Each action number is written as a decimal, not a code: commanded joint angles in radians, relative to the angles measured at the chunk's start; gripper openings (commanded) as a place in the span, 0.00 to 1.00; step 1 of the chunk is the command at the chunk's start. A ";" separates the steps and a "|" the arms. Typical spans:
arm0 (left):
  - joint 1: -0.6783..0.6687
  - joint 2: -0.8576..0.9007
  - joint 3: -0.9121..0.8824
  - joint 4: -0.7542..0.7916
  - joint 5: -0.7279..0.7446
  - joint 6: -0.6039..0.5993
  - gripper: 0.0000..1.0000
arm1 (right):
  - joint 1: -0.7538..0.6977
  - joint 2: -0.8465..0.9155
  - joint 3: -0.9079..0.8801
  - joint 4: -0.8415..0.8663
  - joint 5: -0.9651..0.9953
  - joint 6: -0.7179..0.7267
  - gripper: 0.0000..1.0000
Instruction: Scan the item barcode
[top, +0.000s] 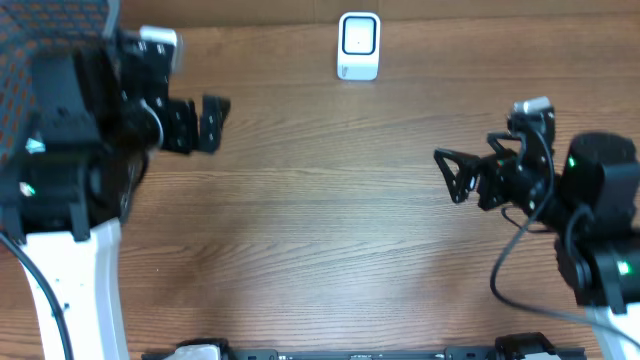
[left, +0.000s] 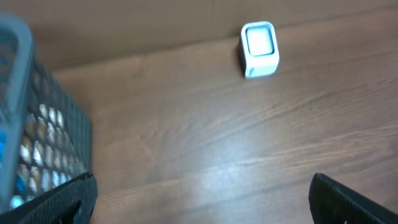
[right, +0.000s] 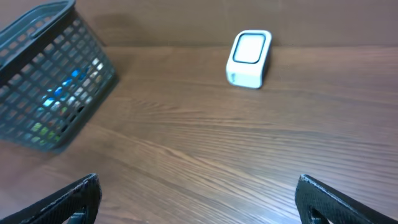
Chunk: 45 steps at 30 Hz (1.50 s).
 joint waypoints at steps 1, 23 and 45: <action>0.005 0.089 0.233 -0.075 0.066 0.113 1.00 | 0.005 0.051 0.031 0.018 -0.069 -0.003 1.00; 0.519 0.354 0.309 0.114 -0.207 -0.220 0.93 | 0.005 0.104 0.030 0.008 -0.080 0.020 1.00; 0.528 0.867 0.309 0.233 -0.212 -0.134 0.80 | 0.005 0.234 0.030 -0.003 -0.080 0.019 1.00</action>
